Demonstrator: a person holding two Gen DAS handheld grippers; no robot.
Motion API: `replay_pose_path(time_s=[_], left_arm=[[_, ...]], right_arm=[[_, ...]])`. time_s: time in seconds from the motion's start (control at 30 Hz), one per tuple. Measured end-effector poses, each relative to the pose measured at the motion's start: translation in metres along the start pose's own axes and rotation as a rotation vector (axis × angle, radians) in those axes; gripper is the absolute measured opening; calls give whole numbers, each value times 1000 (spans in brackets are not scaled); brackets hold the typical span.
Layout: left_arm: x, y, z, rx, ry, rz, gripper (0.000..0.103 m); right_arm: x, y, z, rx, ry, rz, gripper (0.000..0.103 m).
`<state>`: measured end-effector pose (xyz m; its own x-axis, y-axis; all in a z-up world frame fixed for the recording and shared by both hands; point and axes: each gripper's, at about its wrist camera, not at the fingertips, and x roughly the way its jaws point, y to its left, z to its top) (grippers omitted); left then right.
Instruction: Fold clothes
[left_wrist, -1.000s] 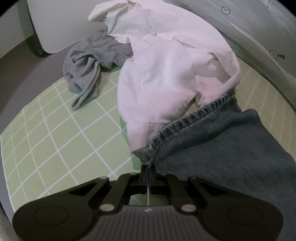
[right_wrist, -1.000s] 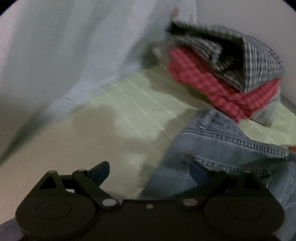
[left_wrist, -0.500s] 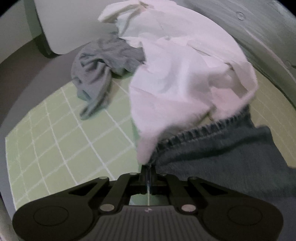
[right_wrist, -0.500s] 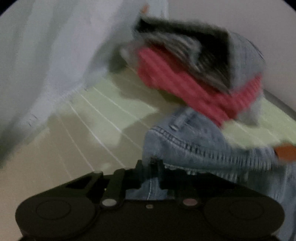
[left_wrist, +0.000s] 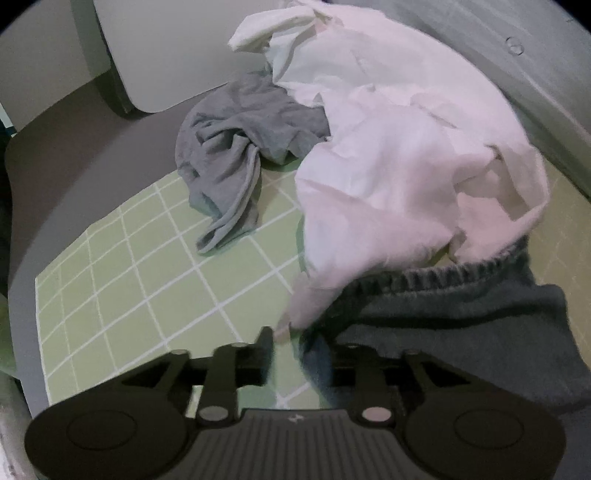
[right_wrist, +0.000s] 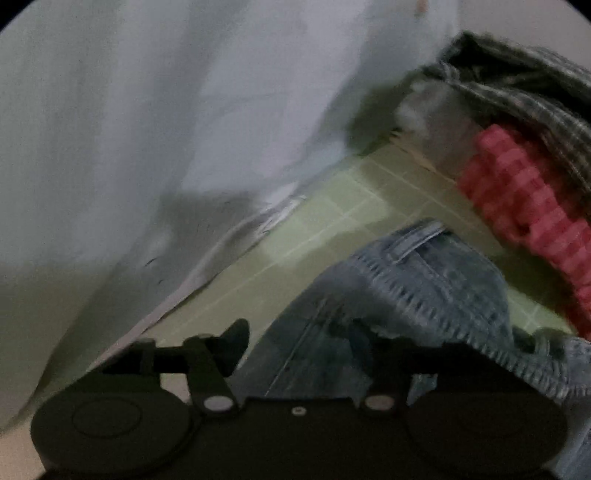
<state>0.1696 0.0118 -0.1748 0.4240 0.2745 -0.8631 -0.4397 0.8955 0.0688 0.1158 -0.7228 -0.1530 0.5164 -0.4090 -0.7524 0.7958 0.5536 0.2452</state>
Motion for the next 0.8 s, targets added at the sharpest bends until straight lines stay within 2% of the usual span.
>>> replay_pose_path(time_s=[0.03, 0.13, 0.27, 0.37, 0.47, 0.6, 0.67, 0.7, 0.8], left_arm=[[-6, 2, -2, 1, -11, -10, 44], [-24, 10, -12, 11, -45, -50, 64], [-40, 16, -30, 74, -42, -132, 66], [-45, 20, -47, 123, -10, -185, 71], [-45, 25, -67, 179, 27, -237, 72], [-39, 29, -85, 253, 36, -282, 74], [-36, 30, -89, 279, 60, -364, 74], [-37, 27, -91, 309, 46, -370, 80], [-39, 19, -96, 398, 1, -382, 78]], right_arm=[[-12, -1, -8, -37, -18, 6, 85], [-60, -16, -41, -121, -75, -4, 91], [-121, -57, -93, -149, -95, -82, 97], [-159, -97, -135, -99, -71, -136, 97], [-183, -118, -174, -87, -31, -177, 97], [-192, -111, -195, -71, -10, -184, 97], [-196, -105, -204, -62, -2, -185, 97], [-198, -102, -208, -57, 2, -186, 97], [-204, -94, -221, -43, 14, -188, 97]])
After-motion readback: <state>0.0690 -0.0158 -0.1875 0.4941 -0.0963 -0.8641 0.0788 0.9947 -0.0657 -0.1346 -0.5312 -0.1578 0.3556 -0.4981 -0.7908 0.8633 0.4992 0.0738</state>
